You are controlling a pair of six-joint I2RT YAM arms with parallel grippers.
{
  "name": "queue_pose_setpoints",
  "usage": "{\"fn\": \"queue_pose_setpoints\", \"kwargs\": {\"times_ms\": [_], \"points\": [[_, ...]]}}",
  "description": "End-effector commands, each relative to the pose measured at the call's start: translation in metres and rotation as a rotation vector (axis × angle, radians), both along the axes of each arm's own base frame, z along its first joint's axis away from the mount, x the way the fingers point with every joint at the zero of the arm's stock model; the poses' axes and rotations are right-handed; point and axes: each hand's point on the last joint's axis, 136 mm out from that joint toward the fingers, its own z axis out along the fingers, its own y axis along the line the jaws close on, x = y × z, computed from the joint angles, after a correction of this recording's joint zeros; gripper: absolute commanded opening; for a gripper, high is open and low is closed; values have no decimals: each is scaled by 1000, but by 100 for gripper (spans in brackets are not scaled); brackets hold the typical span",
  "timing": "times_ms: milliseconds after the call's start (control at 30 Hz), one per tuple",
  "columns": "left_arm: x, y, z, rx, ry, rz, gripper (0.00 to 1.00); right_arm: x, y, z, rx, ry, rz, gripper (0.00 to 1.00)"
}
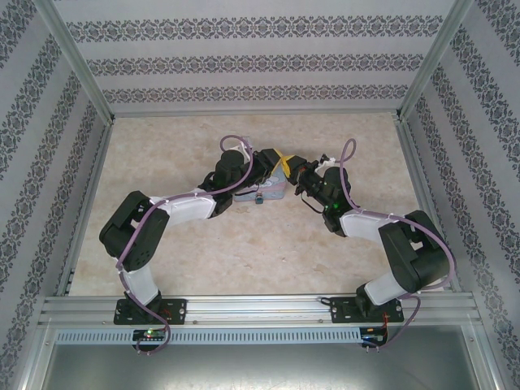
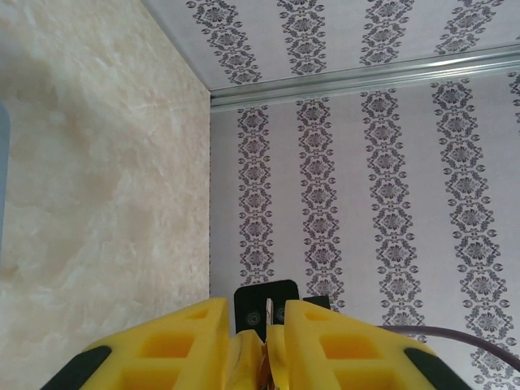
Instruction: Unlock a padlock with a key
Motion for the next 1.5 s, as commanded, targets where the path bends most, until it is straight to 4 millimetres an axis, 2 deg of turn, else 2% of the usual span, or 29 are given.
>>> {"fn": "queue_pose_setpoints", "kwargs": {"times_ms": [0,167,300,367,400,467,533,600,733,833,967,1200,1333,1467], "points": [[0,-11,13,-35,-41,-14,20,0,2,5,12,-31,7,0],[0,-14,14,-41,-43,-20,13,0,2,4,13,-28,6,0],[-1,-16,15,-42,-47,-27,2,0,3,6,14,-31,9,0],[-2,-17,14,-40,-44,-29,0,0,3,8,14,-37,9,0],[-1,-17,13,-39,-41,-27,0,0,3,9,12,-40,10,4],[-2,-15,12,-33,-42,-26,0,-1,-3,7,7,-41,0,30],[-1,-11,13,-10,-48,-25,0,-2,-14,4,-4,-34,-14,45],[-1,-5,15,29,-60,-24,0,-8,-28,-6,-33,-14,-21,50],[1,10,25,91,-100,-44,0,-23,-53,-24,-116,6,-10,52],[2,17,34,122,-134,-89,0,-30,-66,-29,-195,-11,16,54],[-1,18,45,142,-190,-195,0,-29,-71,-10,-287,-130,57,54],[-12,14,63,182,-289,-339,0,-25,-50,49,-365,-417,163,50],[-16,11,72,164,-314,-383,0,-24,-39,67,-387,-505,187,46],[-16,9,79,138,-323,-393,0,-21,-27,70,-378,-529,206,42]]}}
